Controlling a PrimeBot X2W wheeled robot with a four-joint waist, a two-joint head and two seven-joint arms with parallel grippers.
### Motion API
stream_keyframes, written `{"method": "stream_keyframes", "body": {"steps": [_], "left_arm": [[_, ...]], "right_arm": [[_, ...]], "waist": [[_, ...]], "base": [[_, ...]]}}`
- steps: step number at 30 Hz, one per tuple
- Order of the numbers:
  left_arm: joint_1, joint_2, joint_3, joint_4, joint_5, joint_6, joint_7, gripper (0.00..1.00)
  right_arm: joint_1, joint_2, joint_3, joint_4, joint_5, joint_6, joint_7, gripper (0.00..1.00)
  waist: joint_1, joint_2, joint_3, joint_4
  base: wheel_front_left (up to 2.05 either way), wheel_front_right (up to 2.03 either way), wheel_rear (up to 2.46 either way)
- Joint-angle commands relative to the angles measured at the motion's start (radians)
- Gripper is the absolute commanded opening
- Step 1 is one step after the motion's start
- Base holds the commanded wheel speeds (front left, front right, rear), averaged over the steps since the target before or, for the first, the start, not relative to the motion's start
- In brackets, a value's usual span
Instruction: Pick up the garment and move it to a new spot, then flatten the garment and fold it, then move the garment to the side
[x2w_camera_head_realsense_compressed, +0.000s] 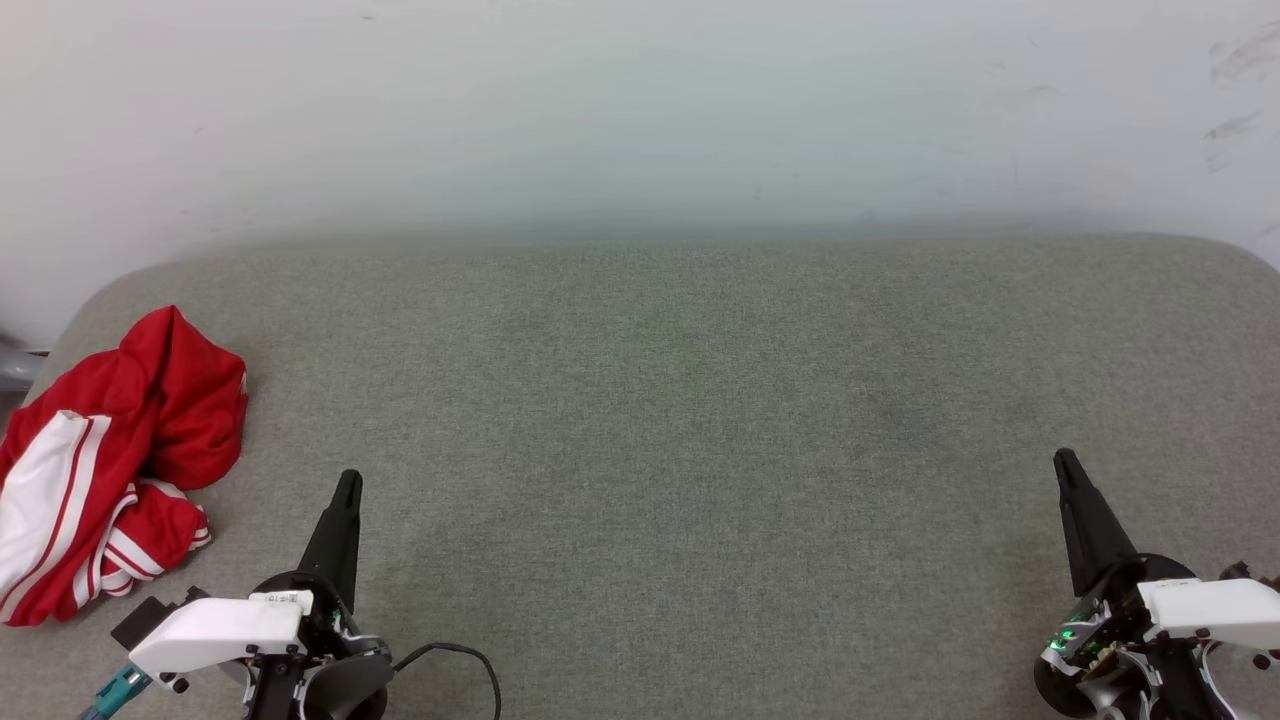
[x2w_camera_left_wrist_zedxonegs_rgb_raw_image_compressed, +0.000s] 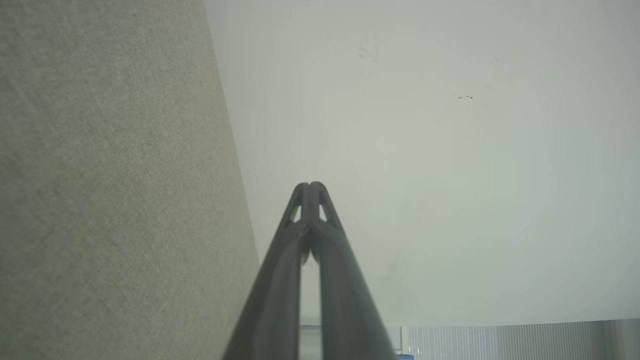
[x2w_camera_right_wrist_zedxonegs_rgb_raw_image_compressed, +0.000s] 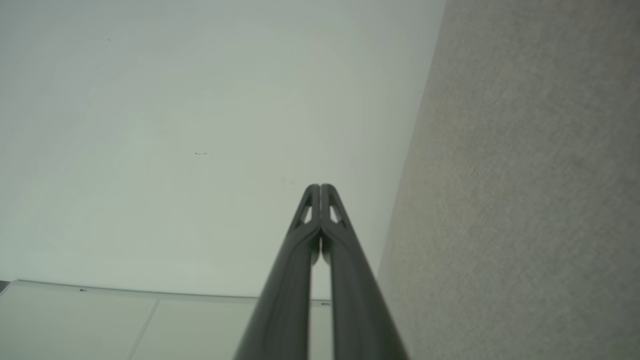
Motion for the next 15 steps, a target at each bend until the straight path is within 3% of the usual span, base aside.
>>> {"method": "stream_keyframes", "body": {"steps": [1,15], "left_arm": [[-0.006,-0.001,0.002,-0.001,0.000,-0.004,0.002,0.00],[-0.006,-0.001,0.002,-0.001,0.000,-0.004,0.002,0.00]], "right_arm": [[-0.011,0.002,0.001,0.001,0.004,0.000,0.000,0.00],[-0.011,0.002,0.000,0.001,0.004,0.000,0.000,0.00]], "waist": [[0.0000,0.0000,0.000,0.000],[0.0000,0.0000,0.000,0.000]], "base": [[0.00,0.00,0.00],[0.00,0.00,0.00]]}}
